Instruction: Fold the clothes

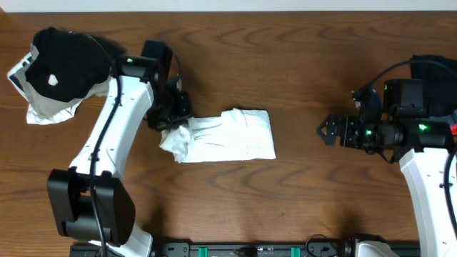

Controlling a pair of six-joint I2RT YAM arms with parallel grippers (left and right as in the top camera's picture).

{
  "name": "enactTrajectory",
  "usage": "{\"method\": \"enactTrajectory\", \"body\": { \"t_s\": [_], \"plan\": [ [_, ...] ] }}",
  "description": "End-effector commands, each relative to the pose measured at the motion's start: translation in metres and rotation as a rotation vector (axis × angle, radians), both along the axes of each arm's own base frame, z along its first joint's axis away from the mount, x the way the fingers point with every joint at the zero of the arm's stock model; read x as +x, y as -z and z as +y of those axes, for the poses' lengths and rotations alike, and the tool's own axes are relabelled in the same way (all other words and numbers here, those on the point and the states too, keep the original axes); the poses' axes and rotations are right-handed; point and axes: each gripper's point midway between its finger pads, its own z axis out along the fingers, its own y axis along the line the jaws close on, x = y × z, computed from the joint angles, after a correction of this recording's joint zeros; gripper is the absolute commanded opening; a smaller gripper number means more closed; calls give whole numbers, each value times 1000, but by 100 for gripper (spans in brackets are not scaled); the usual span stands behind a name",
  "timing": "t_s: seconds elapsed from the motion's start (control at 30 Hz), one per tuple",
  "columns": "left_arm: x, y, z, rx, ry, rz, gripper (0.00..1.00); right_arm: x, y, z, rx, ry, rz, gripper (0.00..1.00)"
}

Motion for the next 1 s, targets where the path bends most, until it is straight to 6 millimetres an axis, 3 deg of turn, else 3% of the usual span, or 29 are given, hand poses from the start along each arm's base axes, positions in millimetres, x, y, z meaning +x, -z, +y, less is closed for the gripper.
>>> {"method": "enactTrajectory", "body": {
  "t_s": [0.0, 0.1, 0.3, 0.53, 0.7, 0.97],
  "plan": [
    [11, -35, -2, -16, -14, -109, 6, 9, 8, -3, 1, 17, 22, 97],
    [13, -47, -5, -27, -16, -143, 6, 18, 22, -3, 7, 29, 53, 95],
    [7, -49, -22, -31, 38, -152, 6, 34, 53, -3, 29, 75, 134, 91],
    [8, -50, -45, -36, 101, -191, 6, 36, 80, 20, 37, 33, 210, 88],
    [11, -53, -60, -50, 128, -223, 6, 37, 83, 34, 38, 8, 213, 90],
    [11, -42, -80, -55, 167, -213, 6, 39, 82, 36, 42, 19, 209, 91]
  ]
}}
